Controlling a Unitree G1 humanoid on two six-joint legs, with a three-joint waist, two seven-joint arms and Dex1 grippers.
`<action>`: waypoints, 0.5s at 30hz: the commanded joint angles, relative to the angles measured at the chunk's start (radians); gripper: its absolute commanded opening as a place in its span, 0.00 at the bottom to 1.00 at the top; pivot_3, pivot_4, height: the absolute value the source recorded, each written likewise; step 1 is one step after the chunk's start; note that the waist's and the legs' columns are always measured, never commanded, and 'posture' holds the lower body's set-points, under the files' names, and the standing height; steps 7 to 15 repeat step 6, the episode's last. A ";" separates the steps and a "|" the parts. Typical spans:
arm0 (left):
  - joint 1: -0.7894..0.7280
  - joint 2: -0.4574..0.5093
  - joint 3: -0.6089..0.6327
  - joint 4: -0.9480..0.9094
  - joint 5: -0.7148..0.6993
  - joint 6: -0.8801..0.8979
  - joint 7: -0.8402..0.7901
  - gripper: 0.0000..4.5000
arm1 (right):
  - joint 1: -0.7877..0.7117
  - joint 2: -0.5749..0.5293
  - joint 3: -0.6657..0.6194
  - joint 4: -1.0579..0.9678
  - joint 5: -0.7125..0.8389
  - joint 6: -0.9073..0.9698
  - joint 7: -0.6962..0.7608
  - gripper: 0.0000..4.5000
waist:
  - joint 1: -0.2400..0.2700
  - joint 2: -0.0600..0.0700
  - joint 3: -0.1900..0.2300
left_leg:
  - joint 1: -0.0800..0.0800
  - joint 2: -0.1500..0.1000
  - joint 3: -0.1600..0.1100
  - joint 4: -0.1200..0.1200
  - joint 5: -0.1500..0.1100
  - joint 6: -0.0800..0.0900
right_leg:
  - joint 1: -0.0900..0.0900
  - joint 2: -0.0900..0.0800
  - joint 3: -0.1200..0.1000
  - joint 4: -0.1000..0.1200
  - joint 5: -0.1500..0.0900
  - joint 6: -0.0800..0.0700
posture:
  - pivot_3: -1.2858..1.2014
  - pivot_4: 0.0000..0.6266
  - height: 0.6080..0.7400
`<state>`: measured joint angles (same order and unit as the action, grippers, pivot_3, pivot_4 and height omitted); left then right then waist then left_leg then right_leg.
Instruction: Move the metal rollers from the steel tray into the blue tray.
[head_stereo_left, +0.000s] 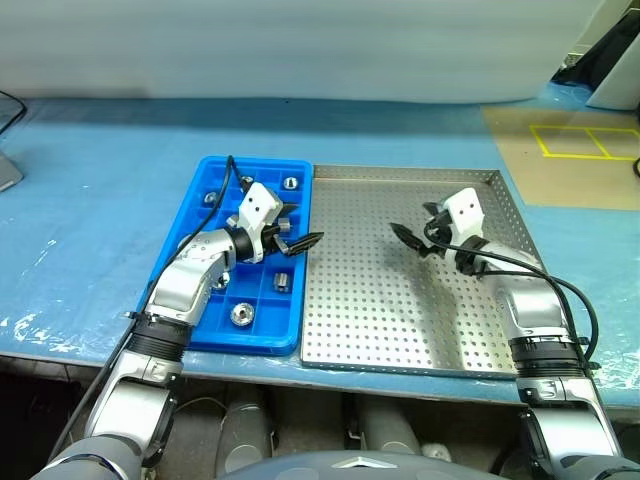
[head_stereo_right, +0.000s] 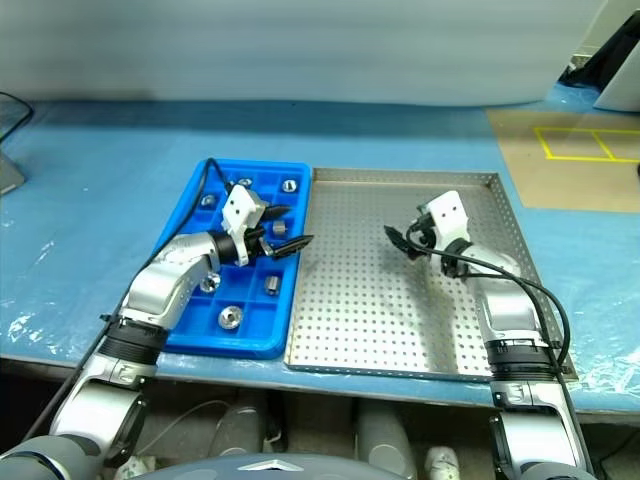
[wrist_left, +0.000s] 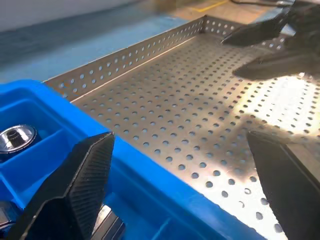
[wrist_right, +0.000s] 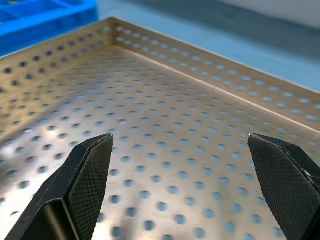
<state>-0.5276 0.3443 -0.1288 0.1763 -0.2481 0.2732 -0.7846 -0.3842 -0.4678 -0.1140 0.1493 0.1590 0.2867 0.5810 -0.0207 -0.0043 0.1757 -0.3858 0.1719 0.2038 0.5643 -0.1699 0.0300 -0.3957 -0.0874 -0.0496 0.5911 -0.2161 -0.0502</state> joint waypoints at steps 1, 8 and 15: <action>-0.052 -0.009 0.002 0.018 0.010 -0.047 -0.018 1.00 | -0.006 -0.014 -0.039 -0.009 0.019 -0.042 -0.010 0.99 | 0.003 0.000 0.000 | 0.000 0.000 0.000 0.000 0.000 0.000 | 0.000 0.000 0.000 0.000 0.000 0.000 | 0.39 0.24 1.00; -0.071 -0.031 0.035 0.059 0.012 -0.046 0.022 1.00 | 0.007 -0.018 -0.036 -0.009 0.007 -0.077 -0.011 0.99 | 0.003 0.000 0.000 | -0.002 0.000 0.001 0.002 -0.001 0.008 | 0.000 0.000 0.000 -0.001 0.000 0.000 | 0.39 0.24 1.00; -0.071 -0.031 0.035 0.059 0.012 -0.046 0.022 1.00 | 0.007 -0.018 -0.036 -0.009 0.007 -0.077 -0.011 0.99 | 0.003 0.000 0.000 | -0.002 0.000 0.001 0.002 -0.001 0.008 | 0.000 0.000 0.000 -0.001 0.000 0.000 | 0.39 0.24 1.00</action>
